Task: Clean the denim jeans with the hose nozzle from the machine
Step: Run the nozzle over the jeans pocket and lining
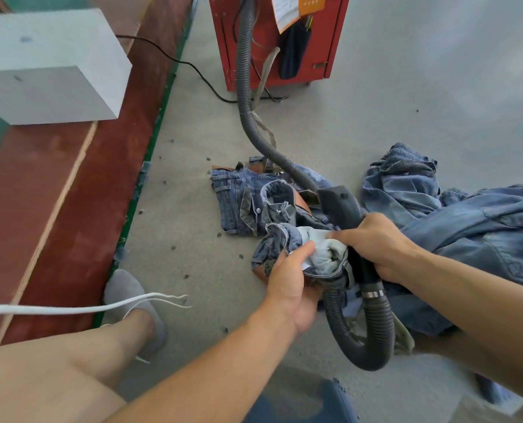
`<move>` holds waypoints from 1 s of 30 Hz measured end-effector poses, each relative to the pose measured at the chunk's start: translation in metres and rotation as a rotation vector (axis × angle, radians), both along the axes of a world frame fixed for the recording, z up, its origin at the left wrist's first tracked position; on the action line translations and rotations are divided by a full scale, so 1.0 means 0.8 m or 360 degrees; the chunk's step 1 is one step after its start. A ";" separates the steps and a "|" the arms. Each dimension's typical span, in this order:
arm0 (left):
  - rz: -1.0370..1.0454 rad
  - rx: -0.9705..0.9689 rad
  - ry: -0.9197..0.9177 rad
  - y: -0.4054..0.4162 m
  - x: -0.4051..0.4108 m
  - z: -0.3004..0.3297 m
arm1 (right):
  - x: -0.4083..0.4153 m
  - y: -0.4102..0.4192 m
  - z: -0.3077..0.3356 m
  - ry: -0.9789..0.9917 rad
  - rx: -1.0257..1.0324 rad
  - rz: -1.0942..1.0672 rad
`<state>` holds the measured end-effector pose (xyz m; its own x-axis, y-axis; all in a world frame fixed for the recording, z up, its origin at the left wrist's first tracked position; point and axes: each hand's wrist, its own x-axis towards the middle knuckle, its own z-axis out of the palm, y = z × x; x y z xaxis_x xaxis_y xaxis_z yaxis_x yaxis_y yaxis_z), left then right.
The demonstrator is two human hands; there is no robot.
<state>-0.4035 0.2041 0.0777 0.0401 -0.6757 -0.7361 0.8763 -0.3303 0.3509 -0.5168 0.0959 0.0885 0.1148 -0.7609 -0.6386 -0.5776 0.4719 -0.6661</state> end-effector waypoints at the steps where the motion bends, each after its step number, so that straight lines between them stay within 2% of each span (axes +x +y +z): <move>1: 0.0025 0.0022 0.0001 0.002 -0.001 -0.003 | -0.003 -0.002 0.001 -0.0052 0.0048 -0.0063; 5: 0.0129 0.0125 0.0042 0.003 0.004 -0.006 | -0.014 -0.016 0.001 -0.0221 0.0121 -0.0328; 7: 0.0087 0.0127 -0.0042 -0.001 0.008 -0.004 | -0.019 -0.019 0.001 -0.0221 0.0077 -0.0348; 10: -0.0139 -0.0003 -0.0510 -0.002 -0.004 -0.001 | -0.012 -0.017 0.002 -0.0152 -0.0092 -0.0128; 12: -0.0285 -0.0163 -0.0691 0.002 -0.020 -0.001 | 0.001 -0.014 0.003 0.0095 -0.0247 0.0107; 14: -0.0391 -0.0277 -0.0705 0.008 -0.030 0.002 | 0.011 -0.012 0.005 0.0314 -0.0331 0.0229; 19: -0.0434 -0.0373 -0.0657 0.015 -0.026 0.006 | 0.008 -0.013 0.003 0.0360 -0.0192 0.0333; 22: -0.0238 -0.0168 -0.0586 0.021 -0.022 0.000 | 0.000 -0.021 0.006 0.0357 -0.0344 0.0165; 24: -0.0132 -0.0020 -0.0594 0.024 -0.016 -0.006 | -0.005 -0.029 0.010 0.0230 -0.0371 -0.0065; 27: -0.0026 0.0162 -0.0602 0.027 -0.007 -0.017 | -0.014 -0.040 0.018 -0.0024 -0.0171 -0.0411; 30: -0.0062 0.0410 -0.0765 0.032 -0.003 -0.031 | -0.022 -0.049 0.028 -0.0186 0.0048 -0.0564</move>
